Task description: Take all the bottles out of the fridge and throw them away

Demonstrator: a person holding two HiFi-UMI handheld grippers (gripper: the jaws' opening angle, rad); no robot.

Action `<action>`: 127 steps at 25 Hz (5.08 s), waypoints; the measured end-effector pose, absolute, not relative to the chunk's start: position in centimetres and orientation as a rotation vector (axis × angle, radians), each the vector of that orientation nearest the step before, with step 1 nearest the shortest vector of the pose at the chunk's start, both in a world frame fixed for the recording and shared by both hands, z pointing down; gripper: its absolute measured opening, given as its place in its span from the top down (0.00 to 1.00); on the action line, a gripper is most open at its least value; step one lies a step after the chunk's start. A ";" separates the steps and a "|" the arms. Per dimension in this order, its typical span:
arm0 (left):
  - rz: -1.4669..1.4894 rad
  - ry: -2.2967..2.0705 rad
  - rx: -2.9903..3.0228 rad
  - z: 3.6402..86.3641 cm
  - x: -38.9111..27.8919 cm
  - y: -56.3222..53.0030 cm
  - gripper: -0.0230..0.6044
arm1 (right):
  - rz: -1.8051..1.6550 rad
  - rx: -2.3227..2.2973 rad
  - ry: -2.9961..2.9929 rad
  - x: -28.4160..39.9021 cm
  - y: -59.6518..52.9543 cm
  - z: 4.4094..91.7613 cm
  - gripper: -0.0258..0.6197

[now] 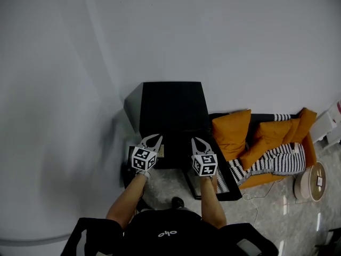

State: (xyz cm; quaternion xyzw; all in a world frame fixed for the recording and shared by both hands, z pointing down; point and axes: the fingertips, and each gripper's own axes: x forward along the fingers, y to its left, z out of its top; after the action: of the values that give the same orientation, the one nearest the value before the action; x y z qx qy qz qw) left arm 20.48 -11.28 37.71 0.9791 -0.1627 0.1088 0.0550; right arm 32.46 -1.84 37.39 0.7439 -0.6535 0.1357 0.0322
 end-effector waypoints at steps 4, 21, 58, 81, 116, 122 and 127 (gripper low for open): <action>0.342 -0.514 2.967 37.9 20.0 -11.3 0.95 | 0.423 2.275 -2.023 32.2 -1.9 37.6 0.95; 0.375 -0.605 2.923 39.8 17.3 -10.3 0.95 | 0.451 2.188 -2.081 30.7 -1.9 38.8 0.95; 0.550 -0.769 2.680 67.3 16.7 -10.5 0.94 | 0.638 1.790 -2.181 26.0 -5.4 61.7 0.95; 0.710 -0.959 2.550 81.8 19.7 -15.1 0.55 | 0.702 1.678 -2.185 26.2 -8.0 72.6 0.95; 0.794 -0.966 2.484 84.4 20.6 -15.7 0.52 | 0.732 1.678 -2.170 27.2 -4.5 74.1 0.95; 0.782 -0.957 2.474 82.7 19.6 -13.8 0.52 | 0.725 1.684 -2.175 27.2 -4.0 72.7 0.95; 0.766 -0.947 2.505 79.4 19.1 -12.6 0.52 | 0.721 1.685 -2.181 27.1 -4.1 70.8 0.95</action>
State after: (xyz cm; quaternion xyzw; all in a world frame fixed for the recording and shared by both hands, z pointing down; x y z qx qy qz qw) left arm 19.15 -12.60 79.41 0.8850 -0.3346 0.2708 0.1773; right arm 27.12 -4.07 70.85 0.5850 -0.7575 0.2503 0.1460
